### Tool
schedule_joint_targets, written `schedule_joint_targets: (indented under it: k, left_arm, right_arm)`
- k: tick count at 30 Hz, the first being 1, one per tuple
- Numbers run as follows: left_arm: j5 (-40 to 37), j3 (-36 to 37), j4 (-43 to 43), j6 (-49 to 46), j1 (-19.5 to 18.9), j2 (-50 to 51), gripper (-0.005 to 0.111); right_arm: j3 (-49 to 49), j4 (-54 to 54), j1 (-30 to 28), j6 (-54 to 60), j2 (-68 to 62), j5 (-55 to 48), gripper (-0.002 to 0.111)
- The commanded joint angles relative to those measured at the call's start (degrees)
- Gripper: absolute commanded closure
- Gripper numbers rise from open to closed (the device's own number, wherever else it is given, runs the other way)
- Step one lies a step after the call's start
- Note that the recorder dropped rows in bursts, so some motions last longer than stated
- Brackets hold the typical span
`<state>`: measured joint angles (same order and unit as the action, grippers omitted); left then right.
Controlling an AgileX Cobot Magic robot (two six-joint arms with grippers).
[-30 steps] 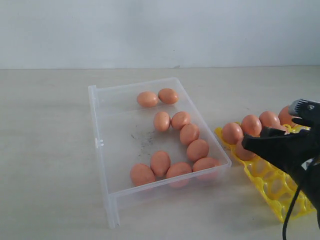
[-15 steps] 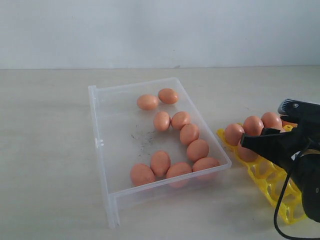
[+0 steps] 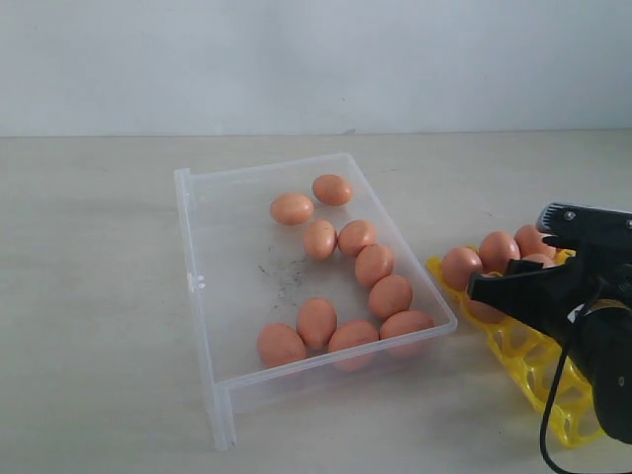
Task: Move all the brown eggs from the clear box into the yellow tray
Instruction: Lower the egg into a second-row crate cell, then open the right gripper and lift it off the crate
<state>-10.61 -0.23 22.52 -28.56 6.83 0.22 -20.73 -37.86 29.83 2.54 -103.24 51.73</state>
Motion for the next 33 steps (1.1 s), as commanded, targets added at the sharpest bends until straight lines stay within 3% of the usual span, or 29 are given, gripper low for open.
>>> schedule_joint_targets:
  k: [1, 4, 7, 14, 20, 26, 33]
  left_arm:
    - [0.4, 0.2, 0.4, 0.5, 0.4, -0.2, 0.029]
    - [0.4, 0.2, 0.4, 0.5, 0.4, -0.2, 0.029]
    - [0.4, 0.2, 0.4, 0.5, 0.4, -0.2, 0.029]
    - [0.4, 0.2, 0.4, 0.5, 0.4, -0.2, 0.029]
    - [0.4, 0.2, 0.4, 0.5, 0.4, -0.2, 0.029]
    - [0.4, 0.2, 0.4, 0.5, 0.4, -0.2, 0.029]
    - [0.4, 0.2, 0.4, 0.5, 0.4, -0.2, 0.029]
  right_arm:
    - [0.0, 1.2, -0.2, -0.3, -0.3, -1.8, 0.089]
    - [0.0, 1.2, -0.2, -0.6, -0.3, -1.8, 0.07]
    - [0.0, 1.1, -0.2, -0.7, -0.3, -1.8, 0.06]
    - [0.0, -0.6, -0.1, -0.5, 0.7, 0.5, 0.058]
    - [0.0, -0.5, -0.1, 0.2, 2.3, 2.0, 0.044]
    - [0.0, -0.8, 0.0, 1.1, 3.7, 4.4, 0.044]
    - [0.0, 3.3, 0.0, 1.1, 16.0, 8.3, 0.045]
